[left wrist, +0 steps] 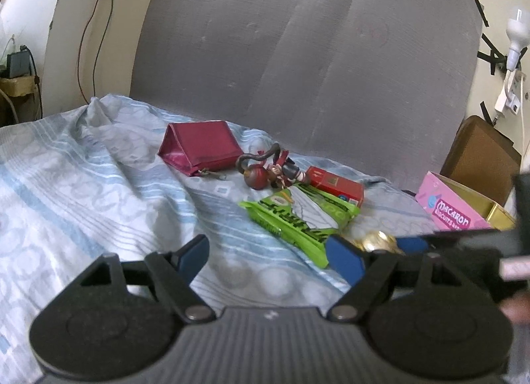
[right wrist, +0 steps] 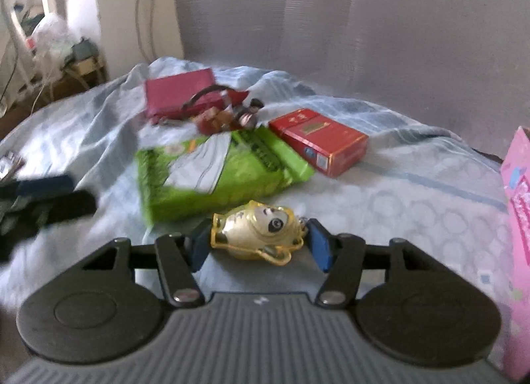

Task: Organize rigid objects
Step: 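Reach the right gripper to the gold round toy and grasp it, then close the left gripper on the gold toy while the right gripper holds it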

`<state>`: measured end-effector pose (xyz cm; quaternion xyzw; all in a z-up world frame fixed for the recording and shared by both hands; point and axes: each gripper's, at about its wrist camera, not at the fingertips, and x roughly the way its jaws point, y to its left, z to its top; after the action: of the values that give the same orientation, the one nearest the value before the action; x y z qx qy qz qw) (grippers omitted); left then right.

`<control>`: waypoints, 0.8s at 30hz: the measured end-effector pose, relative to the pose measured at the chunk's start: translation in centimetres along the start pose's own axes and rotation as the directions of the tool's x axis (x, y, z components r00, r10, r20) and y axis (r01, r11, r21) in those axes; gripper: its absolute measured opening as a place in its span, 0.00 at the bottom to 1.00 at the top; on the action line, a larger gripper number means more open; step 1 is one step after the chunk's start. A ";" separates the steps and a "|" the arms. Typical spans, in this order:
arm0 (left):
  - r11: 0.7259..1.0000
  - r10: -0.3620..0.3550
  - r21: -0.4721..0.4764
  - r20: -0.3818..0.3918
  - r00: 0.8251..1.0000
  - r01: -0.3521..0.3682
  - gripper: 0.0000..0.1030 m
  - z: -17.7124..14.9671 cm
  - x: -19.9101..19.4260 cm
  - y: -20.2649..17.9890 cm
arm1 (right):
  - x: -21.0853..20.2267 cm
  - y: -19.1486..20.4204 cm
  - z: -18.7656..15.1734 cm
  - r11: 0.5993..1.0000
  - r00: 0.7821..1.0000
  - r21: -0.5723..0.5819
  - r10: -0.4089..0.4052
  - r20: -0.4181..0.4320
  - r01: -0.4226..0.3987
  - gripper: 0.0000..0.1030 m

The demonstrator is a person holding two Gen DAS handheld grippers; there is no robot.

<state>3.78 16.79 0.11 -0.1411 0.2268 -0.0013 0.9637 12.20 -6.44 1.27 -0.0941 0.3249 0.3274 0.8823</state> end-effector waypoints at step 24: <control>0.953 -0.277 0.070 -0.200 0.940 0.295 0.77 -1.6 -0.2 -8.5 | -13.0 -1.7 -11.6 0.986 0.988 0.107 -0.137 0.064 0.130 0.61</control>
<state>3.45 8.20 1.17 -0.1239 0.2933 -0.1659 0.9333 -0.10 -18.86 0.51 -0.0587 0.3024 0.2537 0.9169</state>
